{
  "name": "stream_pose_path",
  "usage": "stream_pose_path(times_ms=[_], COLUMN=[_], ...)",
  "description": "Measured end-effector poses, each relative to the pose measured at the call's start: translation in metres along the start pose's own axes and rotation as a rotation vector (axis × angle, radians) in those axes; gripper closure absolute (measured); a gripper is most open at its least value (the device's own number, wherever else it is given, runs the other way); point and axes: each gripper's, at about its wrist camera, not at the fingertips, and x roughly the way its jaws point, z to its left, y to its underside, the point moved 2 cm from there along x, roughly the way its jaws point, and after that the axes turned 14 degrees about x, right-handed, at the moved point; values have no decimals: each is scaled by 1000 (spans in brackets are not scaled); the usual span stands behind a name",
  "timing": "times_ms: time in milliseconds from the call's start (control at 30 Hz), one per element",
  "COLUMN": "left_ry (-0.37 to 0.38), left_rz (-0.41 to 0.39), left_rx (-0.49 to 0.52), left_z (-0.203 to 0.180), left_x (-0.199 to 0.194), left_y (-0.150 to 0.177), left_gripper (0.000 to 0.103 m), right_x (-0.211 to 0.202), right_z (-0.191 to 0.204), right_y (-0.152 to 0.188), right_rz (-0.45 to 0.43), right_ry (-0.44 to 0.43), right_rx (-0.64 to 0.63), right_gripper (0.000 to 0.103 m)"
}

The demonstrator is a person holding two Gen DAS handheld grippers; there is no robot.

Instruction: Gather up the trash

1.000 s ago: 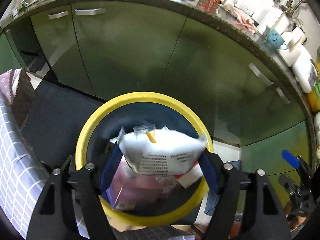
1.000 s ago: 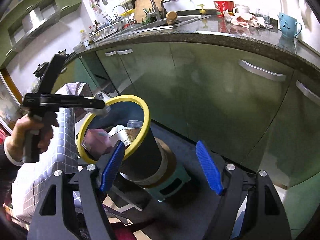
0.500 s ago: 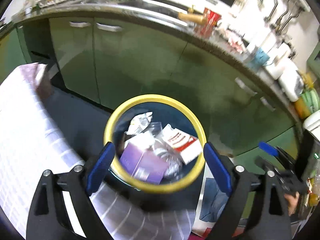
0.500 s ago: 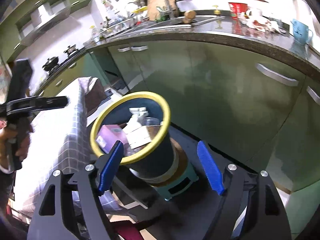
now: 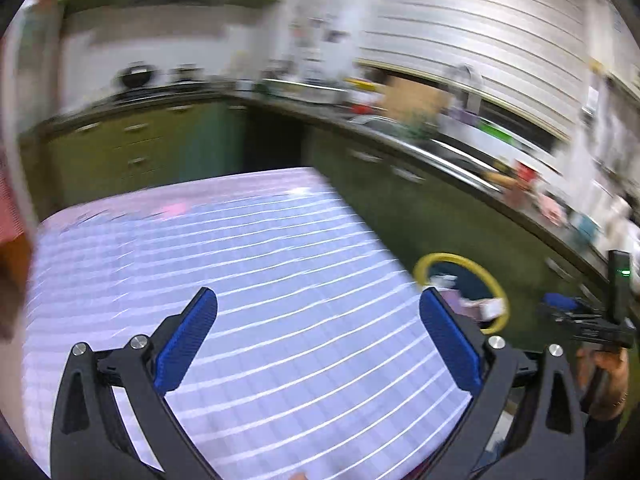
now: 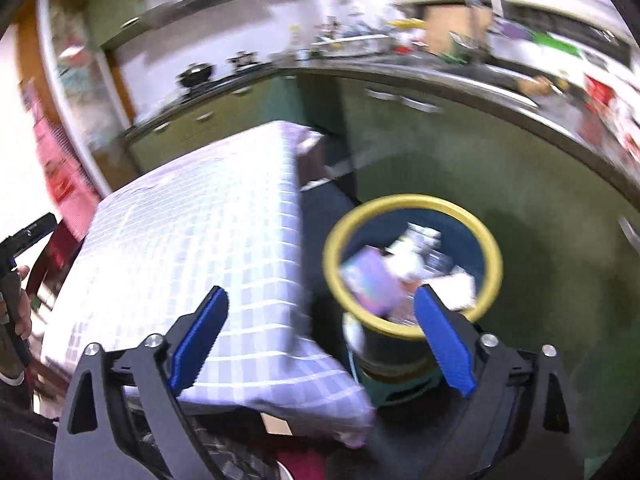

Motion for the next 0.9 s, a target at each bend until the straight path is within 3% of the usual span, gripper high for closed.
stream_pose_path(times_ms=[167, 233, 333, 467, 667, 900], left_ry=[-230, -267, -270, -268, -276, -282], left_rz=[-33, -12, 11, -30, -96, -85], left_rx=[-39, -36, -43, -51, -85, -65], left_z=[36, 41, 35, 26, 25, 15], left_x=[-63, -77, -93, -118, -139, -141], left_y=[41, 51, 61, 65, 65, 65], left_gripper=[6, 7, 6, 6, 6, 6], right_x=[-1, -4, -16, -41, -62, -68], right_z=[60, 78, 100, 117, 116, 117], right_y=[12, 18, 26, 34, 32, 35], right_rz=[7, -7, -39, -98, -159, -170], right_ry=[-87, -85, -60, -105, -125, -102], right_rx=[-98, -138, -191, -194, -176, -186], right_gripper=[4, 4, 4, 4, 4, 4])
